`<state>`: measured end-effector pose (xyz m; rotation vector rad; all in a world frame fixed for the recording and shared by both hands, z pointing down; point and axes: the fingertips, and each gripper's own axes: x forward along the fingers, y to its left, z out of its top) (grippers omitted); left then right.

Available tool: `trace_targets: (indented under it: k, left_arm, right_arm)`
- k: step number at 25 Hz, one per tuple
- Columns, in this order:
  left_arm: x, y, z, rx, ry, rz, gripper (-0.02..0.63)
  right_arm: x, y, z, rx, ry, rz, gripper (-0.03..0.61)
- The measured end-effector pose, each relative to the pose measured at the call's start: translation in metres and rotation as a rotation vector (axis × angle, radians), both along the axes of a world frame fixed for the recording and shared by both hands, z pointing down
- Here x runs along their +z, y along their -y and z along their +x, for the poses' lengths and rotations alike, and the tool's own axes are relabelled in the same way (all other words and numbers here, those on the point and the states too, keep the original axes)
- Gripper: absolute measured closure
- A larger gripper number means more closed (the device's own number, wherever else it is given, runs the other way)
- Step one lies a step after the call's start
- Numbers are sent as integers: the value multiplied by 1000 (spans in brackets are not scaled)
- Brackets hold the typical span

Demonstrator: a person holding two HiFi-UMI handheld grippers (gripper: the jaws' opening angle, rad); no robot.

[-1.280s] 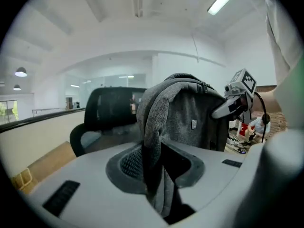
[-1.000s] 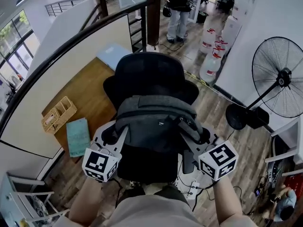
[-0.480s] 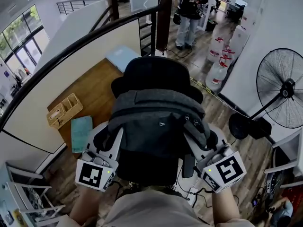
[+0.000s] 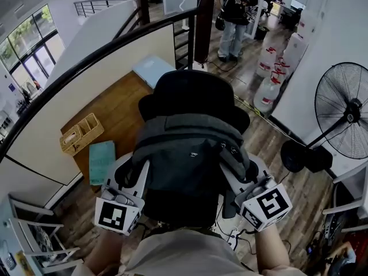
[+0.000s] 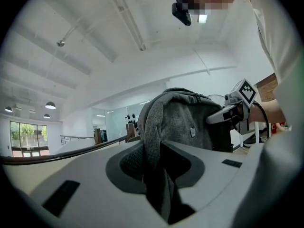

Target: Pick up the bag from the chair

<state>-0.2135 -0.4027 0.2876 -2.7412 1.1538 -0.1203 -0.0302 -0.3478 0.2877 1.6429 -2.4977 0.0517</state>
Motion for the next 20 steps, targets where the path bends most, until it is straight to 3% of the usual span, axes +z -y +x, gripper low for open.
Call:
trace_targets:
  k: [20]
  left_arm:
    - [9,7,11,30,3,-39,525]
  right_arm:
    - [8,4,10,19,-12,-28,457]
